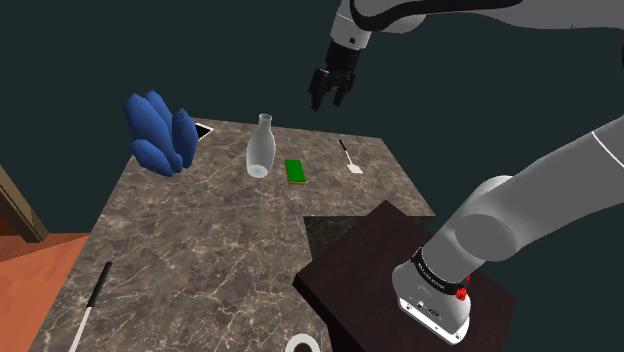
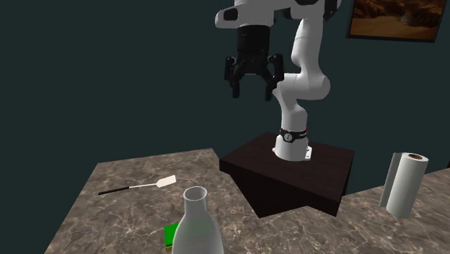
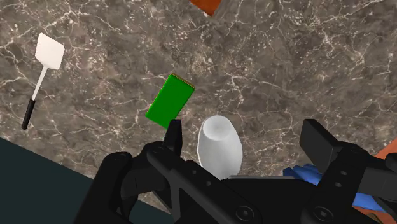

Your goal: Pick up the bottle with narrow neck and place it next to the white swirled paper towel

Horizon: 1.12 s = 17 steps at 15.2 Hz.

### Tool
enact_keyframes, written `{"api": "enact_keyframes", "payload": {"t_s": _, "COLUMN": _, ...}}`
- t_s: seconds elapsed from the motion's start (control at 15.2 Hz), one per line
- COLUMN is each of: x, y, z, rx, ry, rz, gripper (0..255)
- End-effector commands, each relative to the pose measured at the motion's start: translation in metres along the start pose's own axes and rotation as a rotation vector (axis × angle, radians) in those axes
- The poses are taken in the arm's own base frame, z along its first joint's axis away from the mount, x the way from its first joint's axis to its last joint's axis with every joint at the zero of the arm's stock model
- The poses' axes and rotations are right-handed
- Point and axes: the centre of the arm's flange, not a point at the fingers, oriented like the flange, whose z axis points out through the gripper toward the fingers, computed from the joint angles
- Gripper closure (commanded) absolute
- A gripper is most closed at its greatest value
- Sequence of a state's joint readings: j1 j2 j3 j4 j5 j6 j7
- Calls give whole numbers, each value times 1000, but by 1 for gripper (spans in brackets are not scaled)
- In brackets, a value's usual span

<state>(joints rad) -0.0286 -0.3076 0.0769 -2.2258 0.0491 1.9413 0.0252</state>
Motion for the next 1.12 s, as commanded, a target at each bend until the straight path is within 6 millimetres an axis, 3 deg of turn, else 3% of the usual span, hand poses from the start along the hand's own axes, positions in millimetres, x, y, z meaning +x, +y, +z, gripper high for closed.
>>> {"api": "enact_keyframes", "payload": {"t_s": 0.0, "x": 22, "y": -3, "z": 14, "rx": -2, "ry": -1, "rz": 2, "gripper": 0}}
{"api": "enact_keyframes", "payload": {"t_s": 1.06, "x": 201, "y": -13, "z": 128, "rx": -17, "ry": -11, "rz": 22, "gripper": 0}}
